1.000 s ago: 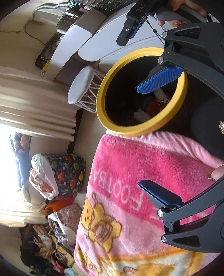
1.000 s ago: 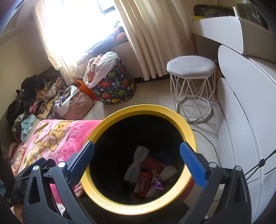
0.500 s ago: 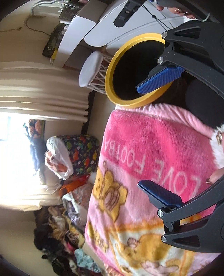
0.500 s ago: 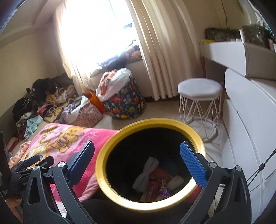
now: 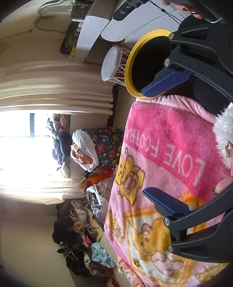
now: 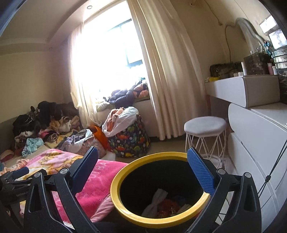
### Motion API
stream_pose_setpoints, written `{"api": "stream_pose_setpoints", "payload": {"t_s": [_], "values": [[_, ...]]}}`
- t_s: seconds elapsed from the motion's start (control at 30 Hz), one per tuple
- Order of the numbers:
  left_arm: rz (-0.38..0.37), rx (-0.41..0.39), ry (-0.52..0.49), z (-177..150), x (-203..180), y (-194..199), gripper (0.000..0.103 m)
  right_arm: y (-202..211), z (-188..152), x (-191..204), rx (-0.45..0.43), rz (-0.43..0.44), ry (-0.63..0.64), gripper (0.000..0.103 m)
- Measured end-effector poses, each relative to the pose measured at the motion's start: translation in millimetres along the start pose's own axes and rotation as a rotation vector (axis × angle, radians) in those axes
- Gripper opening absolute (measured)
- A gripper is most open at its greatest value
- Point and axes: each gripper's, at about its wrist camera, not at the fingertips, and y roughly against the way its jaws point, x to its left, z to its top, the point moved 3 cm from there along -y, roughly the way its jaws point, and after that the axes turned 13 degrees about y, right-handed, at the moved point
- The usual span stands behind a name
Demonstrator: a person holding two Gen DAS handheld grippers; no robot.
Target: Collect trash
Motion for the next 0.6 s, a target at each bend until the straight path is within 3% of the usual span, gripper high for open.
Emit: {"api": "stream_pose_setpoints", "payload": {"t_s": [0.27, 0.6], "values": [[-0.018, -0.003, 0.011, -3.6, 2.2, 3.8, 0.092, 8.2, -4.6, 13.7, -0.070, 0.003, 0.081, 0.097], [-0.032, -0.005, 0.012, -6.9, -2.8, 5.0, 0.092, 3.8, -7.8, 19.5, -0.050, 0.016, 0.093, 0.097]]}}
